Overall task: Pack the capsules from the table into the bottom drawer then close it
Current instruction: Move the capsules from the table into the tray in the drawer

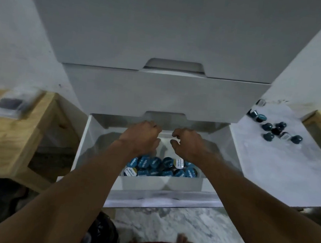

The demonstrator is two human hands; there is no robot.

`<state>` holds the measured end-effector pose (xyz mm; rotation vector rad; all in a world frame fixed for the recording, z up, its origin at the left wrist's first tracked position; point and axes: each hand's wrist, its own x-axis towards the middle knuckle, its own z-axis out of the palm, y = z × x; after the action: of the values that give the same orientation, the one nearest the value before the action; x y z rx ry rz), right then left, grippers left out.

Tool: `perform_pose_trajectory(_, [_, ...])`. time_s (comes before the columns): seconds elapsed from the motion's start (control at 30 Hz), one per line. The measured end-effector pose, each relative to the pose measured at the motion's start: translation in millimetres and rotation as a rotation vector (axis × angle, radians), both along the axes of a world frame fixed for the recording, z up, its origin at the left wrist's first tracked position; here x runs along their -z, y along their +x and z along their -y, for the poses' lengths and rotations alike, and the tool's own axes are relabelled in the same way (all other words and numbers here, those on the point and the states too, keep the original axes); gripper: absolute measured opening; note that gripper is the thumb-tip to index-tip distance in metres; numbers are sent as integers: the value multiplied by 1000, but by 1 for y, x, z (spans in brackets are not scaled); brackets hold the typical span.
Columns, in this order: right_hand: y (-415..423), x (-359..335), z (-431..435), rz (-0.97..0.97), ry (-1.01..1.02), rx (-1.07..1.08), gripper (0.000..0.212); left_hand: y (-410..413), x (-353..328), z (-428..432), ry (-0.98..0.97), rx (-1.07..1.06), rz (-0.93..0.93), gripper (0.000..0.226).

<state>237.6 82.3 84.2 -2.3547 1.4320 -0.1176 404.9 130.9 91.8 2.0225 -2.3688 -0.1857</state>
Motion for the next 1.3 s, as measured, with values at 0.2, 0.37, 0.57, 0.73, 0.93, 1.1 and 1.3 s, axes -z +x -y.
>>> perform_pose_trajectory(0.2, [-80,-35,15,35,-170,33,24,-87,-28,22,-241,71,-6,29])
perform_pose_trajectory(0.37, [-177,-47,25,23,-268,112,28,-182,-44,36,-361,125,-2,20])
perform_pose_trajectory(0.57, [-319,-46,37,-22,-322,198,29,-298,-39,51,-431,69,-44,23])
perform_pose_trajectory(0.73, [-399,-38,41,-59,-320,211,34,-367,-22,59,-421,49,-64,17])
perform_pose_trajectory(0.93, [-433,-24,58,10,-278,246,33,-417,-7,84,-479,54,-67,23])
perform_pose_trajectory(1.1, [-447,-4,88,43,-209,281,35,-436,20,113,-484,67,-98,37])
perform_pose_trajectory(1.3, [-456,15,146,55,-134,323,39,-446,56,171,-363,50,-142,42])
